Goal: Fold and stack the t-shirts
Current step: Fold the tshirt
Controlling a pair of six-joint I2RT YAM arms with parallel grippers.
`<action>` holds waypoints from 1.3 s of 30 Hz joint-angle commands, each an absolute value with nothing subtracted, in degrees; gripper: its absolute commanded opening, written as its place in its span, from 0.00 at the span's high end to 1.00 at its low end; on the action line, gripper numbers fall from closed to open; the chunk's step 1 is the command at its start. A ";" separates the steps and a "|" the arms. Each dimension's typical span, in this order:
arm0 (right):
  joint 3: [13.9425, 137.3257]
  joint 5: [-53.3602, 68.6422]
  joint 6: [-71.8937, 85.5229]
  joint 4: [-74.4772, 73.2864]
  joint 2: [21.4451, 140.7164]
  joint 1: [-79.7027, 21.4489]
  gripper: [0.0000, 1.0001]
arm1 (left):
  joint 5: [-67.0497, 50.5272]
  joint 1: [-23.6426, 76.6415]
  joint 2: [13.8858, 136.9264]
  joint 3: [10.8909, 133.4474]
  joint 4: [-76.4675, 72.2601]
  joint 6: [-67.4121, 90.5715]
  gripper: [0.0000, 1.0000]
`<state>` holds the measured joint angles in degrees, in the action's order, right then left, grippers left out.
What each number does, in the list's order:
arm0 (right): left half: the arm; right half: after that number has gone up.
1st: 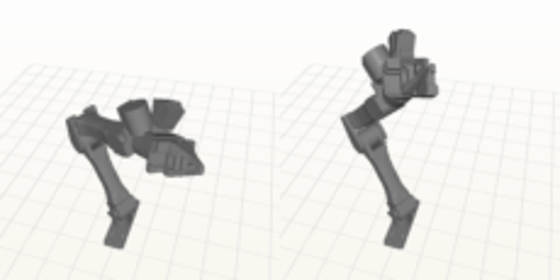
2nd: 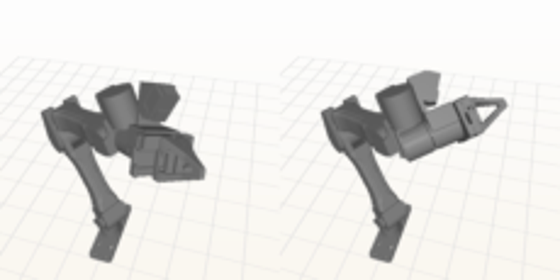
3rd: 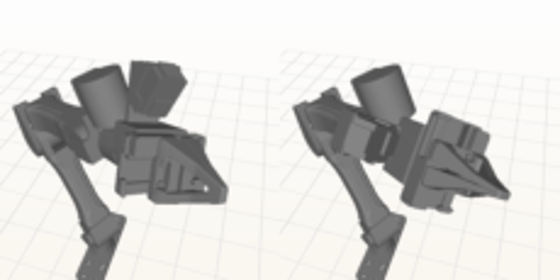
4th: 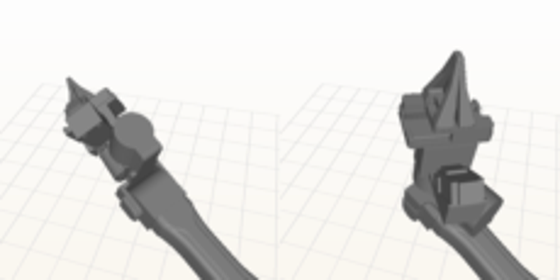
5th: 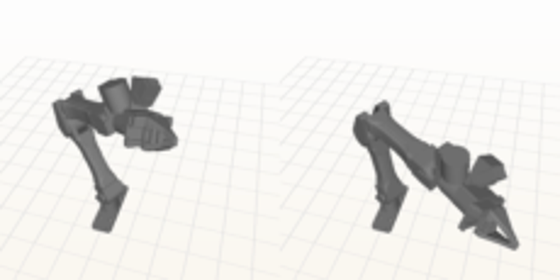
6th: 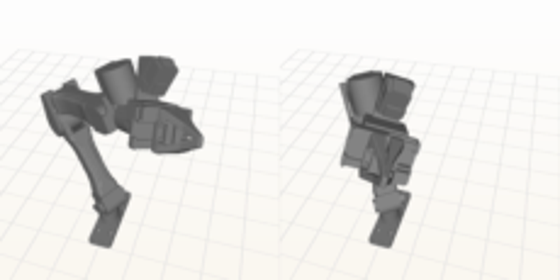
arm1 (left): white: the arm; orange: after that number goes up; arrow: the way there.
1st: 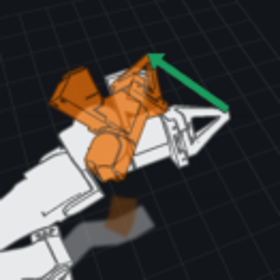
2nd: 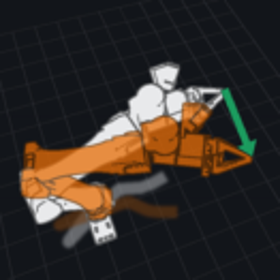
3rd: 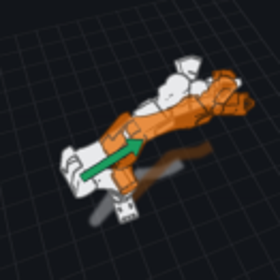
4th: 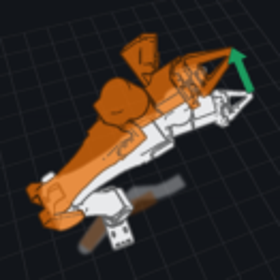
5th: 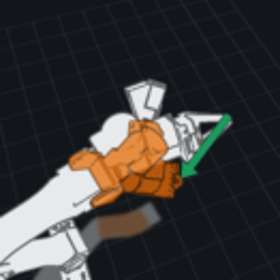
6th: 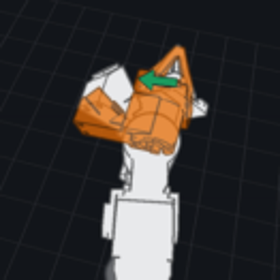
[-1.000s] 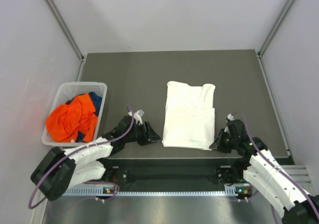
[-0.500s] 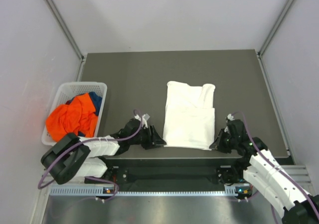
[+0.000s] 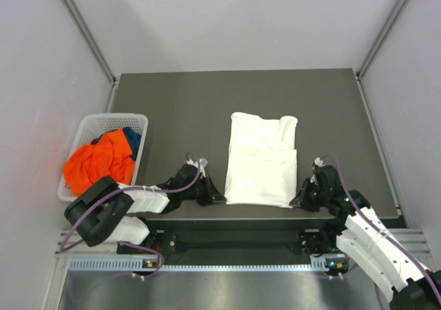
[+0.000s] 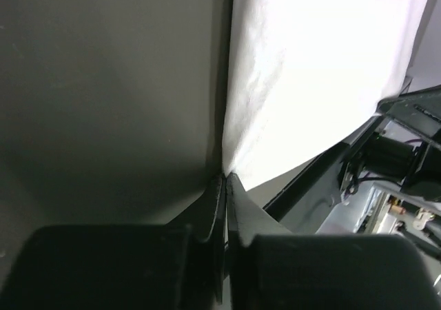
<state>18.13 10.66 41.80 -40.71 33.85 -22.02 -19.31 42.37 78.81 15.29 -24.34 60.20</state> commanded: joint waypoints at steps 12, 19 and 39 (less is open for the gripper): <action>23.20 11.25 40.69 -47.54 29.80 -22.94 1.00 | -13.18 46.76 60.04 19.77 -5.72 60.29 1.00; 25.48 15.03 40.87 -47.99 26.81 -22.85 1.00 | -14.68 47.37 58.98 21.44 -2.46 62.05 1.00; 41.04 2.82 40.17 -43.60 38.66 -22.76 1.00 | -6.94 41.68 74.35 51.05 14.59 48.61 1.00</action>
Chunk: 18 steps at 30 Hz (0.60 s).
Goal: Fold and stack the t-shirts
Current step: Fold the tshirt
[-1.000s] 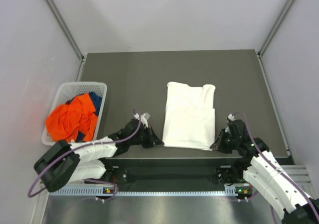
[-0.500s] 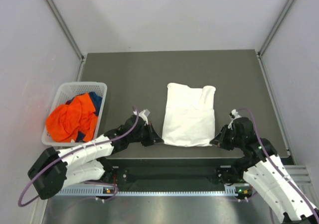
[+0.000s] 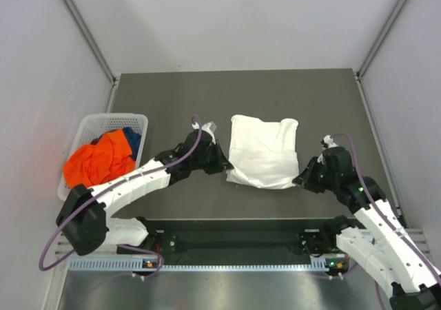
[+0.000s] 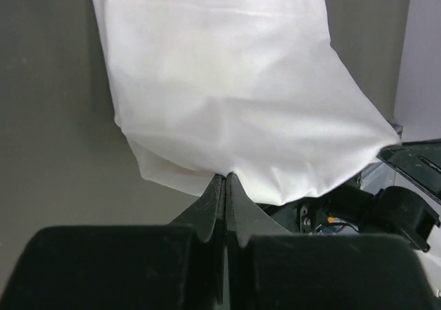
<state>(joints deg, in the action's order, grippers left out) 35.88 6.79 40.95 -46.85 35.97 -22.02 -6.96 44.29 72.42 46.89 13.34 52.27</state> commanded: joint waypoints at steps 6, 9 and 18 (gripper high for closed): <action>47.98 0.35 37.80 -40.52 47.19 -22.15 1.00 | -10.63 34.82 79.45 57.91 12.59 44.04 1.00; 51.49 0.35 36.22 -38.41 52.19 -21.36 1.00 | -16.41 31.74 82.17 60.11 7.85 42.54 1.00; 62.13 2.27 31.82 -34.20 63.54 -13.99 1.00 | -25.48 26.19 92.10 71.79 1.15 40.26 1.00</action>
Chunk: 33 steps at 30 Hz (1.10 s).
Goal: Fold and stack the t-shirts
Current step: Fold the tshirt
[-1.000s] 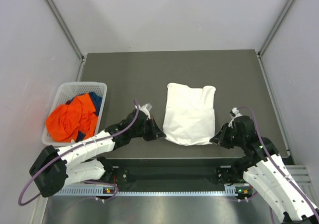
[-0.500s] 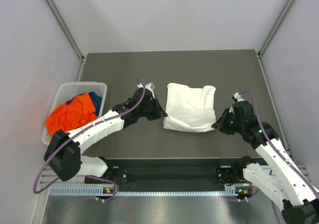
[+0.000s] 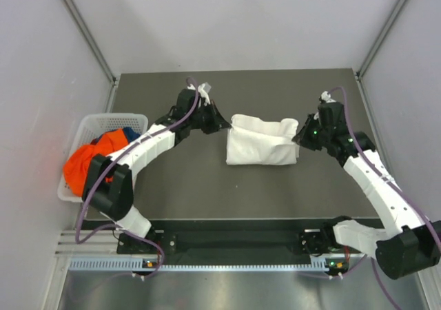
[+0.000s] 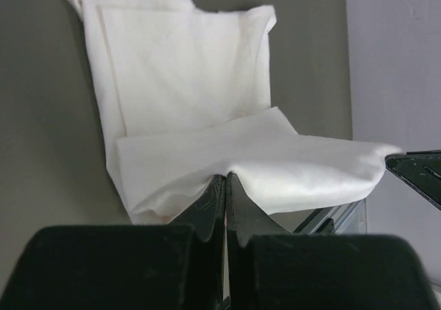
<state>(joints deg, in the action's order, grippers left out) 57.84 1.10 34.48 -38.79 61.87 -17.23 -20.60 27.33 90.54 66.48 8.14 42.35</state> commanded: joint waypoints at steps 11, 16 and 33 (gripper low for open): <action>64.95 13.61 29.97 -22.87 74.52 -6.77 1.00 | -30.06 24.17 108.18 87.44 -5.79 40.08 1.00; 66.18 16.00 30.50 -17.32 80.58 -5.80 1.00 | -29.62 23.47 114.42 93.25 -6.42 39.73 1.00; 80.41 17.49 29.53 -13.01 102.91 -1.76 0.97 | -31.64 19.34 134.38 110.21 -13.01 41.40 1.00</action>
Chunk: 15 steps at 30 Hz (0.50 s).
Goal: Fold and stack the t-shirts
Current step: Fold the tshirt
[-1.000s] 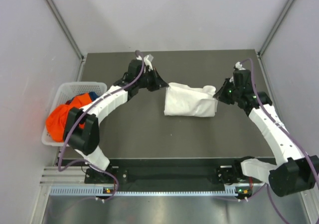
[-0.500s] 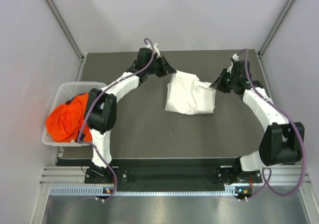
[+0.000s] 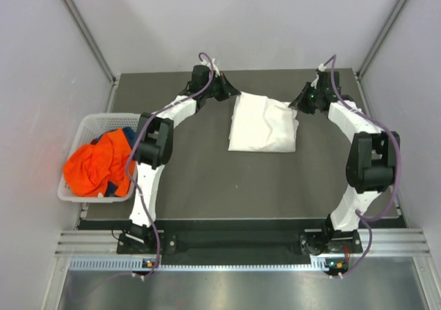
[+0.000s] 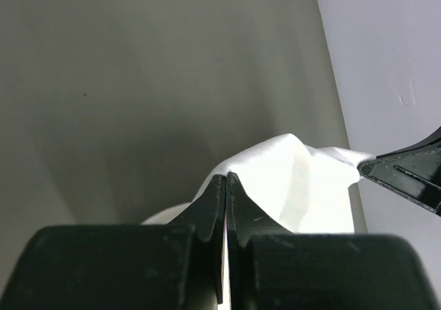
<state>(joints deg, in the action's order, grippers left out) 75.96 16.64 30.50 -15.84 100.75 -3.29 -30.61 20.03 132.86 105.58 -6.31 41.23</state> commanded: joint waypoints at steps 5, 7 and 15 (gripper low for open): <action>85.42 18.63 29.44 -13.10 110.03 -0.88 0.91 | -31.82 18.11 140.70 115.04 -15.02 43.86 1.00; 86.74 18.90 29.53 -12.57 112.05 -0.53 0.85 | -32.08 17.67 143.16 117.76 -14.68 43.95 0.95; 85.53 24.51 24.89 -14.57 106.98 2.37 0.42 | -33.84 15.21 140.99 120.32 -8.89 40.79 0.63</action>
<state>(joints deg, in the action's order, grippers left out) 84.27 20.71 28.91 -15.22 112.49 0.67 -32.47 16.71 145.14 117.49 -9.06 43.33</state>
